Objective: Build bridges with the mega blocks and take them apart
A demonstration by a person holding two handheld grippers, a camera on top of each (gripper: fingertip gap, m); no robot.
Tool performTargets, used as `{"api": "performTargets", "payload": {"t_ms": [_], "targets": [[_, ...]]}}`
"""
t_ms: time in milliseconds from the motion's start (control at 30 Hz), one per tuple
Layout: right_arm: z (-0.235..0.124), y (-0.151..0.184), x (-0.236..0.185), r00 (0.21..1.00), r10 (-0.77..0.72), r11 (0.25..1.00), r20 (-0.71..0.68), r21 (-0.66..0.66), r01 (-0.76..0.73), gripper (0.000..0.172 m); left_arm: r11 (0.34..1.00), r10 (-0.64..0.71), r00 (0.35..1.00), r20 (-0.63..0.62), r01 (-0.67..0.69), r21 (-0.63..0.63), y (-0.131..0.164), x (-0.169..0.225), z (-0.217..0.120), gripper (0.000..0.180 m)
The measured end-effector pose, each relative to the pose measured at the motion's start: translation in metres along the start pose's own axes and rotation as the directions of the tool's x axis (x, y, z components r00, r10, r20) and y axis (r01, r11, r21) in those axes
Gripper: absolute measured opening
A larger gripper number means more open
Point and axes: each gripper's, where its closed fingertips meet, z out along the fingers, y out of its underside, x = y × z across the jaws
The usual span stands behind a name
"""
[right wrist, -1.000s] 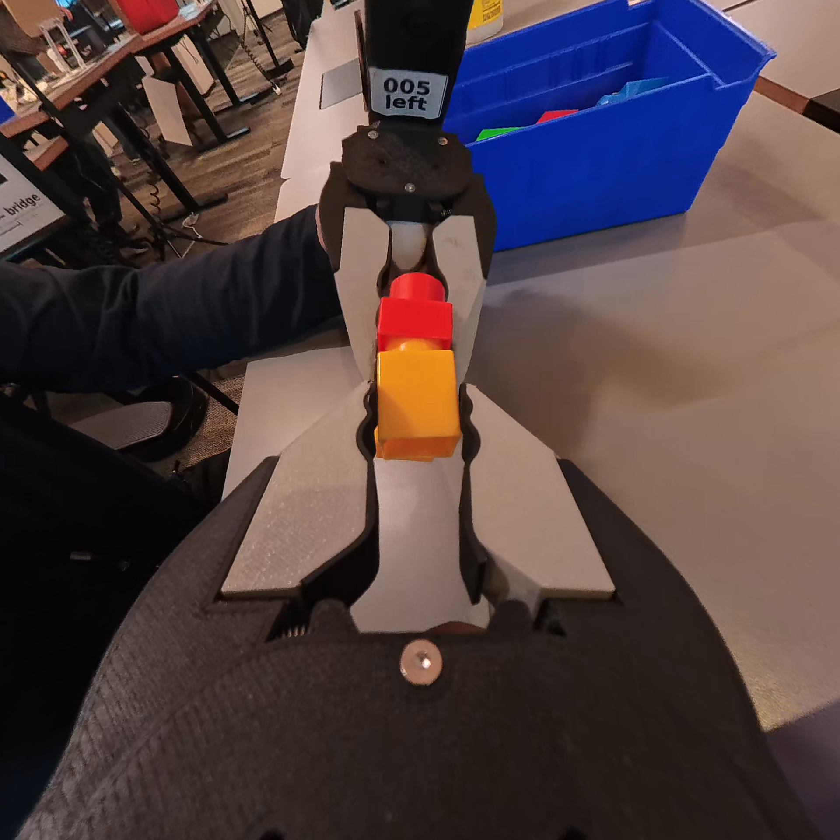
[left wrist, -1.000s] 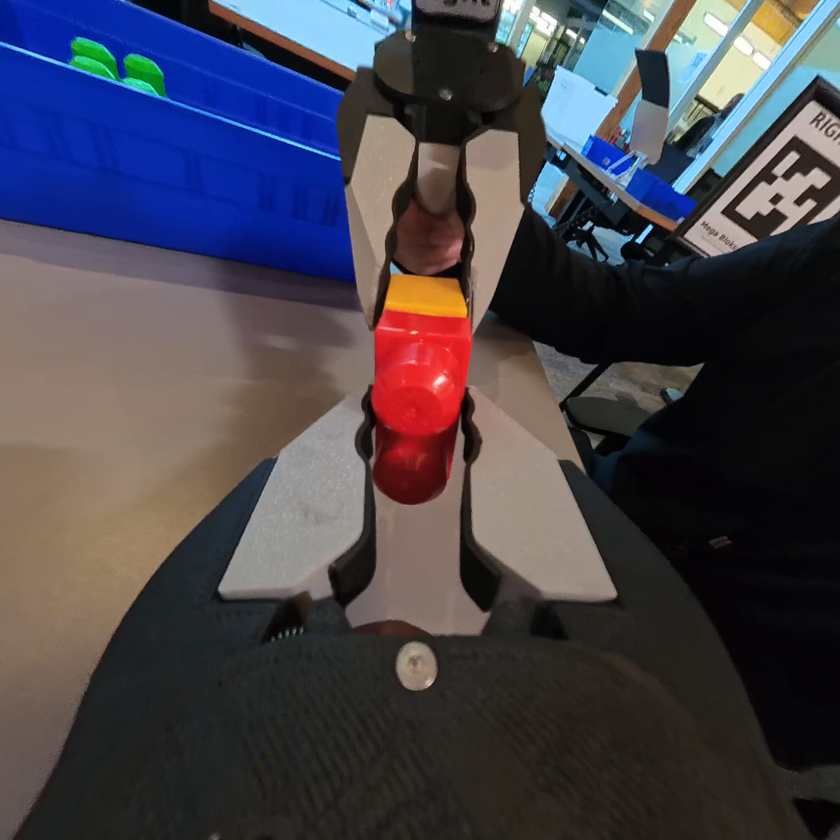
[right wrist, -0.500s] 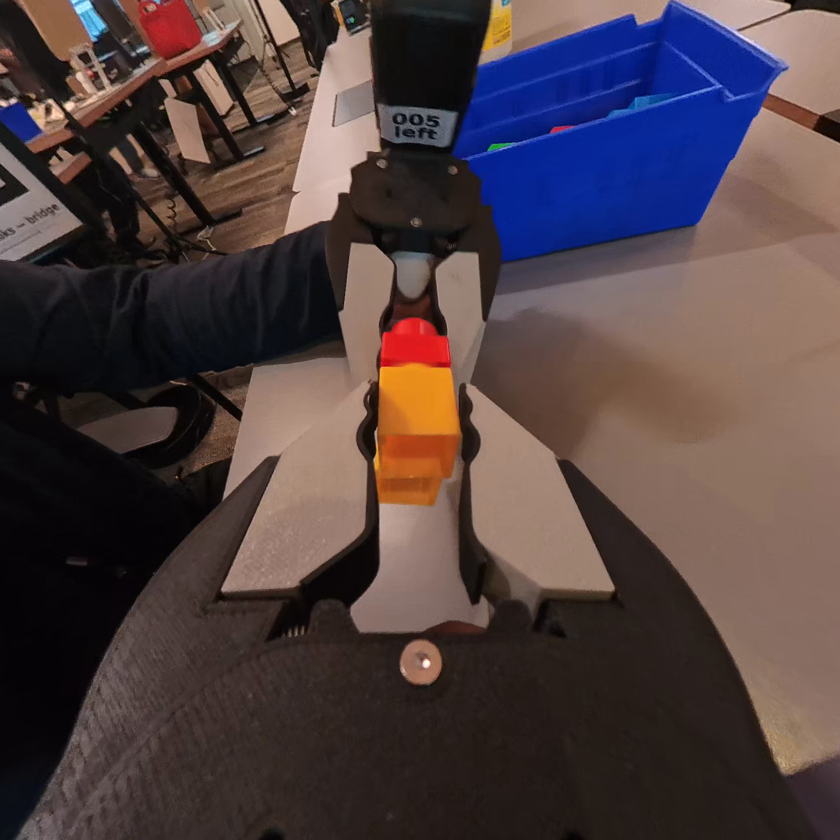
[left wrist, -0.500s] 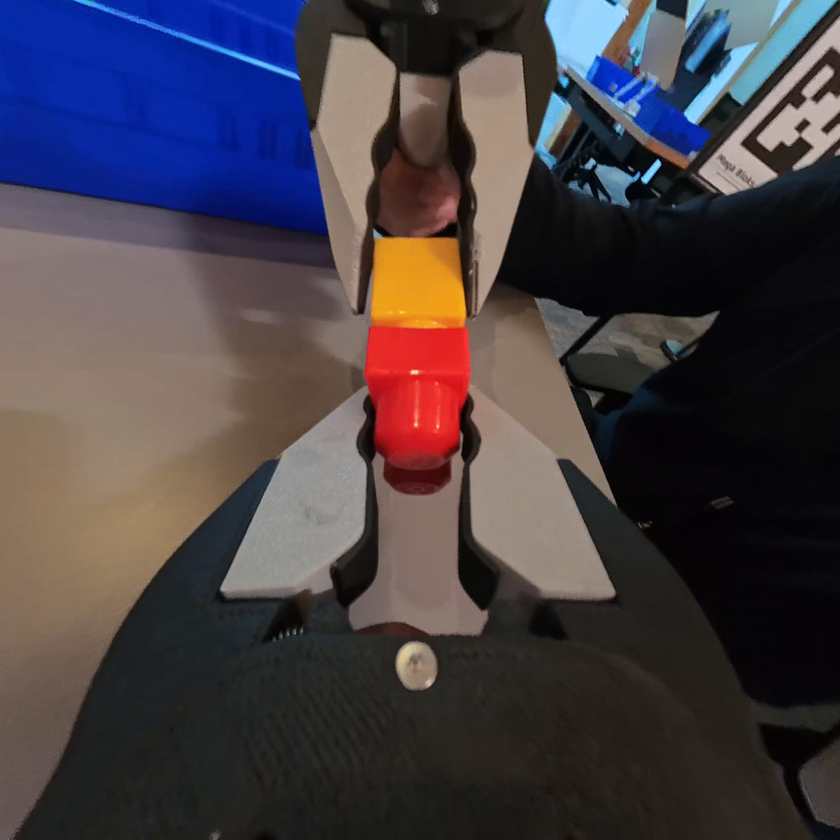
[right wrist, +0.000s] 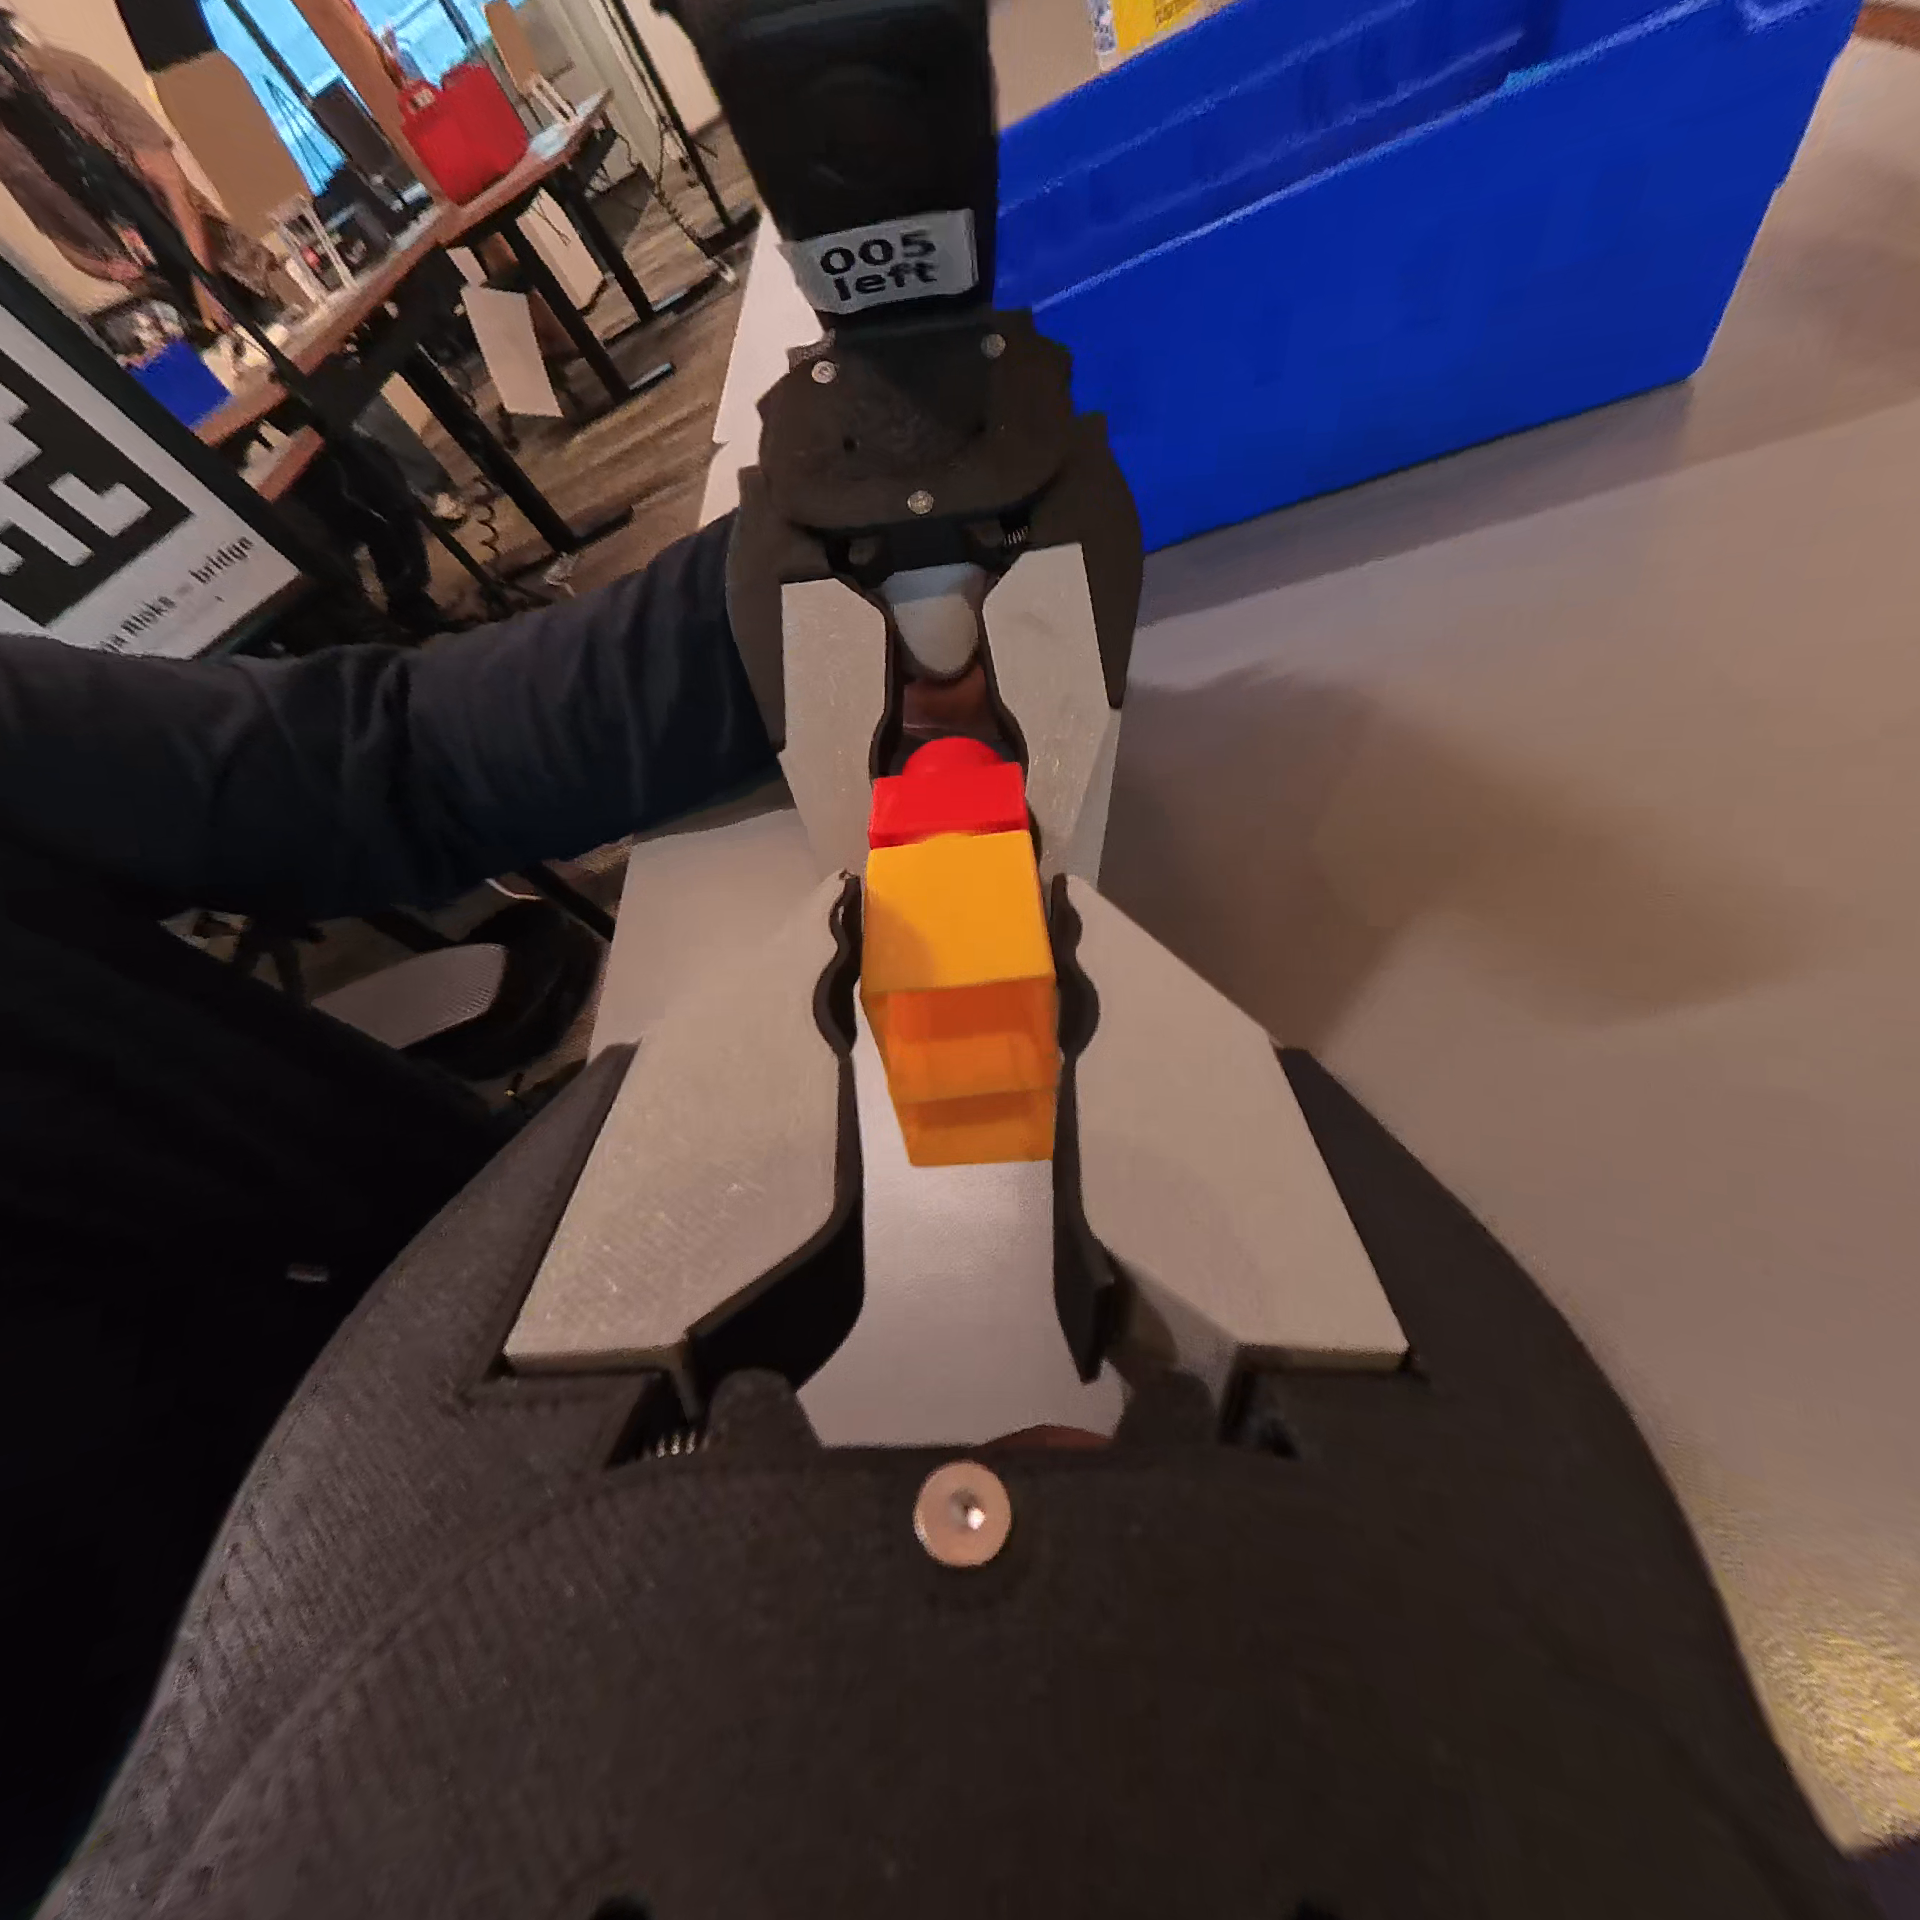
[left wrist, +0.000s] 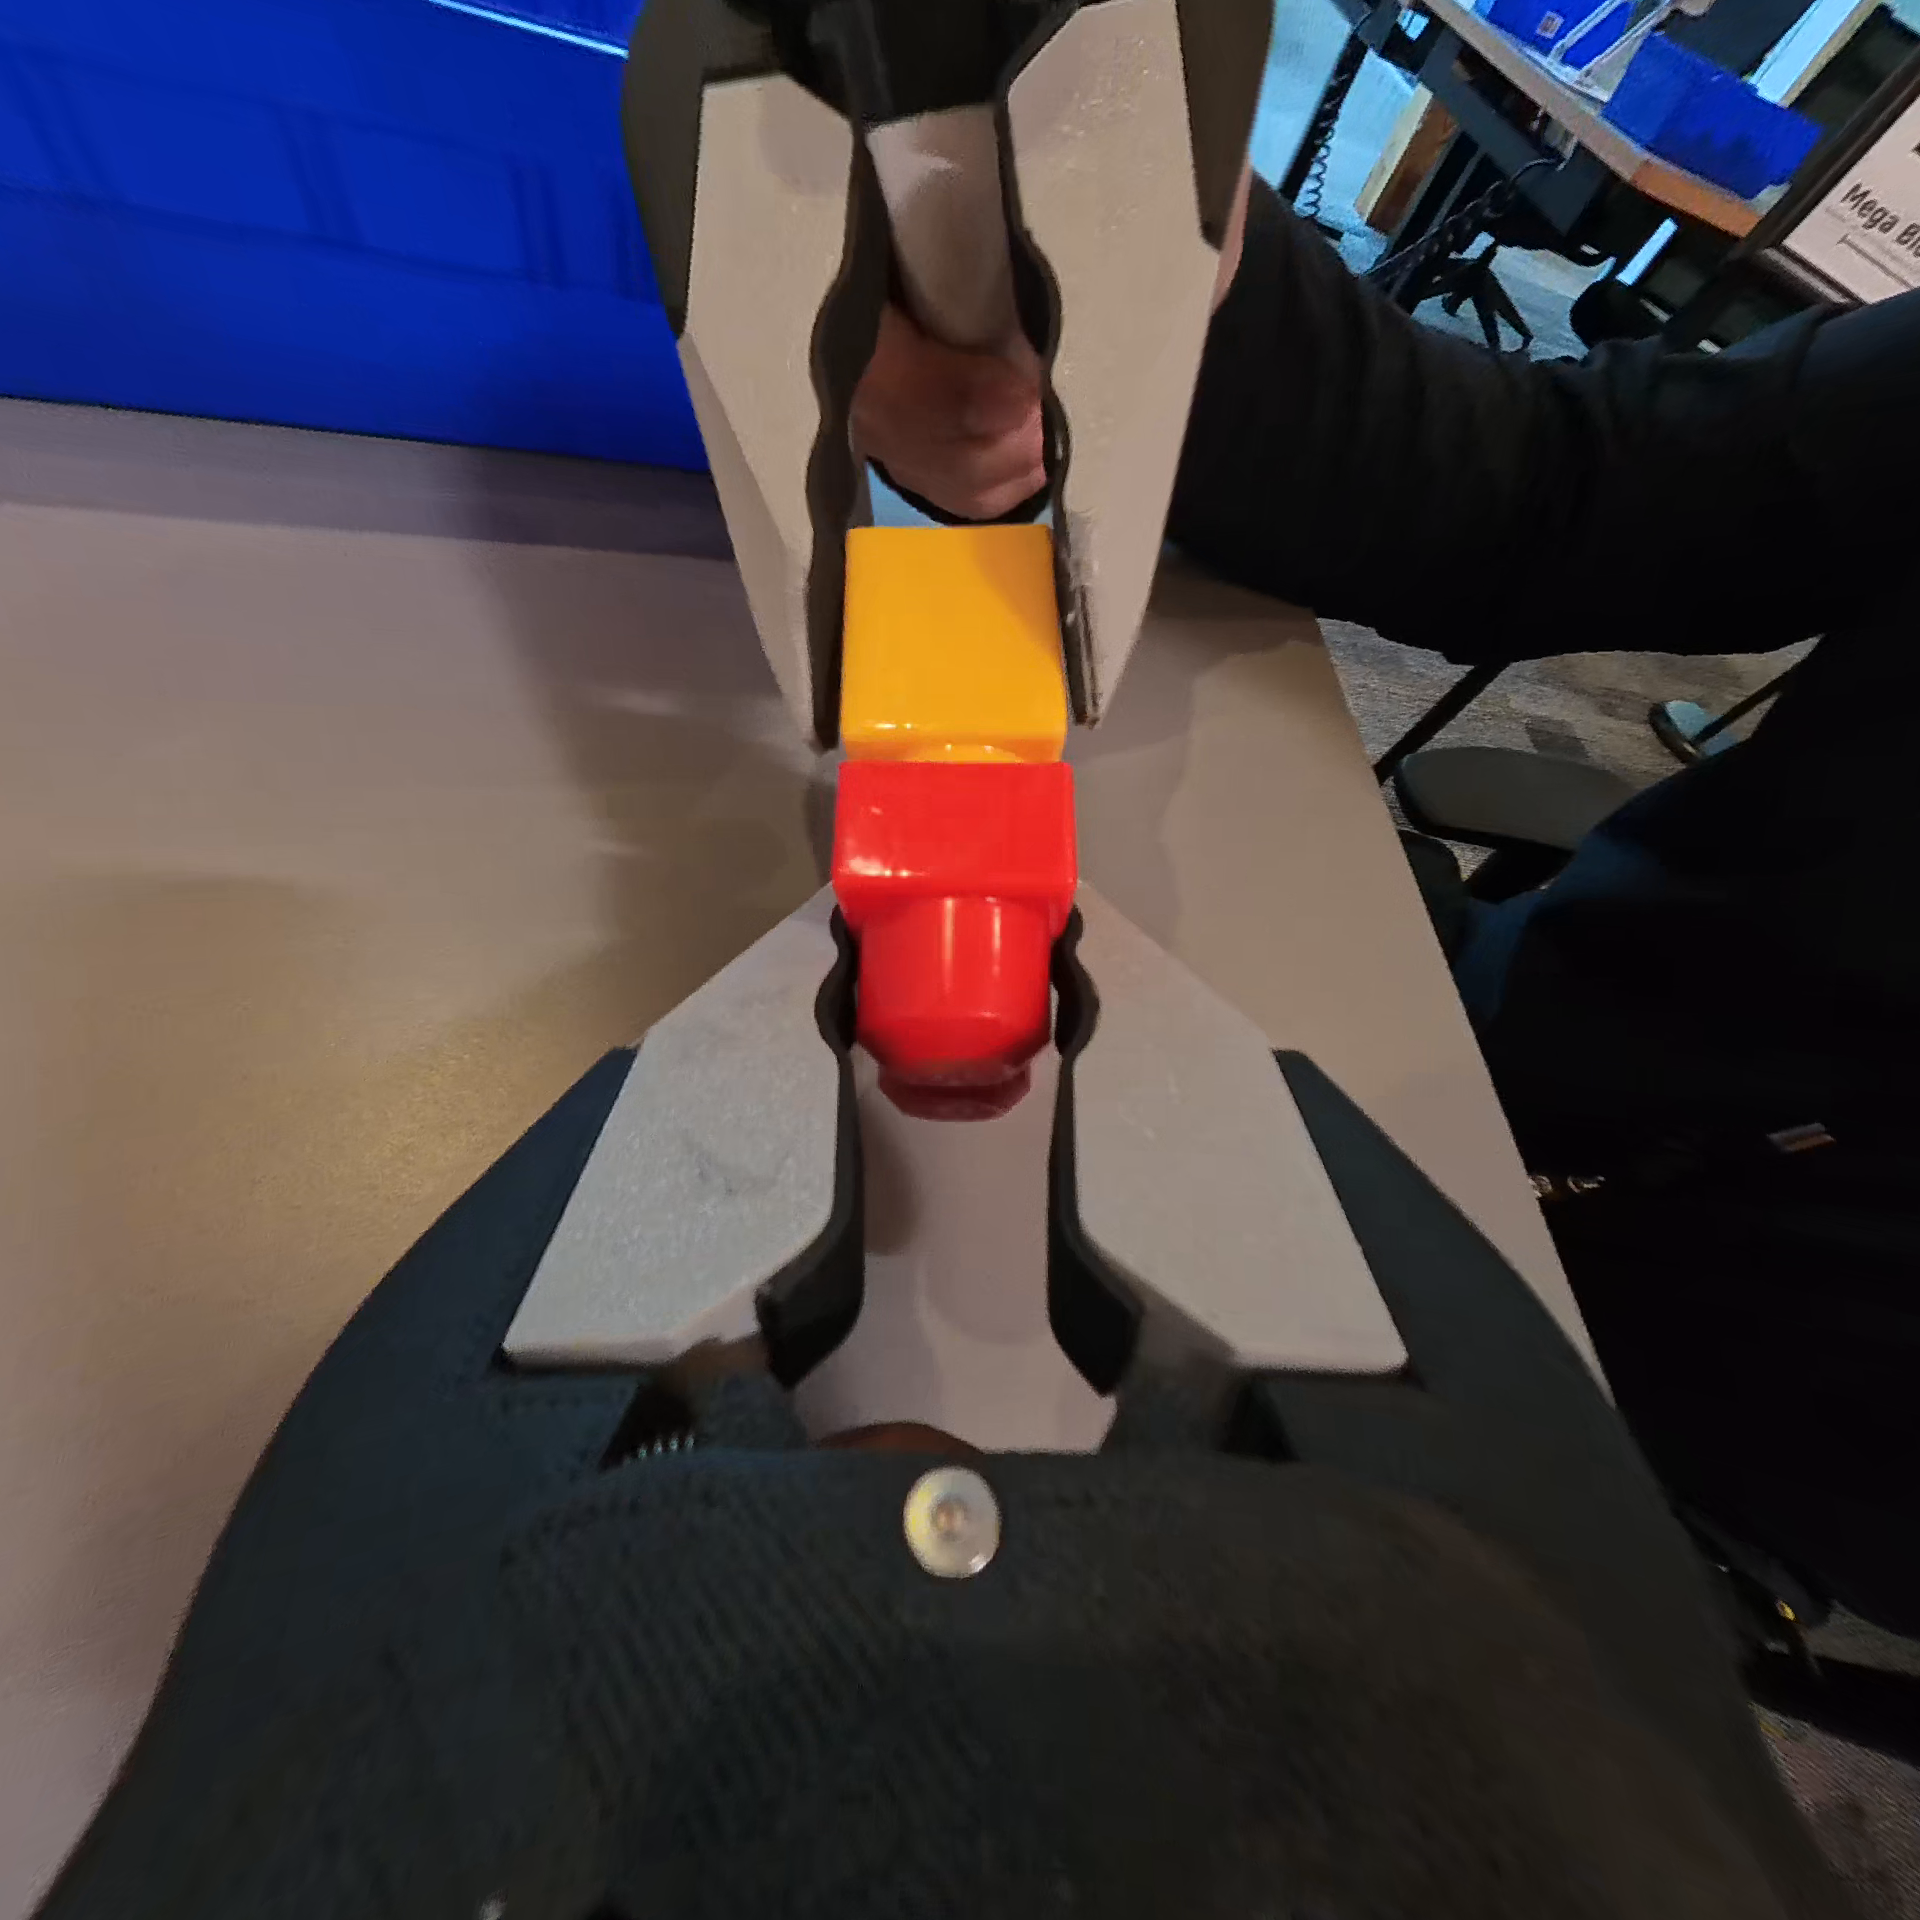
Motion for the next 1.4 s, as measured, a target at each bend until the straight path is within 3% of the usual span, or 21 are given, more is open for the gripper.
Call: {"api": "performTargets", "payload": {"t_ms": [100,533,800,1000,1200,1400], "targets": [[0.002,0.003,0.004,1.000,0.029,1.000,-0.003,0.000,-0.029,0.033,1.000,-0.007,1.000,0.016,0.007,-0.007,0.002,-0.004,-0.001,0.033],[0.002,0.000,0.001,0.993,-0.115,0.993,-0.029,0.014,0.115,0.032,1.000,-0.011,1.000,-0.004,0.011,0.019,-0.003,0.000,-0.003,0.034],[0.011,0.012,0.007,0.999,0.050,0.998,-0.019,-0.028,-0.050,0.033,0.991,0.039,0.994,0.101,-0.025,-0.133,0.014,-0.009,0.005,0.033],[0.011,0.011,-0.005,0.997,-0.067,0.998,0.041,-0.016,0.068,0.033,0.993,0.059,0.997,0.044,-0.054,-0.102,0.010,0.002,0.006,0.033],[0.014,0.016,-0.011,0.969,-0.248,0.968,-0.002,-0.050,0.247,0.033,0.990,0.082,0.997,0.012,-0.080,-0.119,0.014,0.009,0.006,0.032],[0.016,0.025,-0.002,0.982,-0.190,0.979,-0.002,-0.071,0.189,0.032,0.984,0.077,0.996,0.055,-0.067,-0.166,0.021,0.000,0.010,0.032]]}}
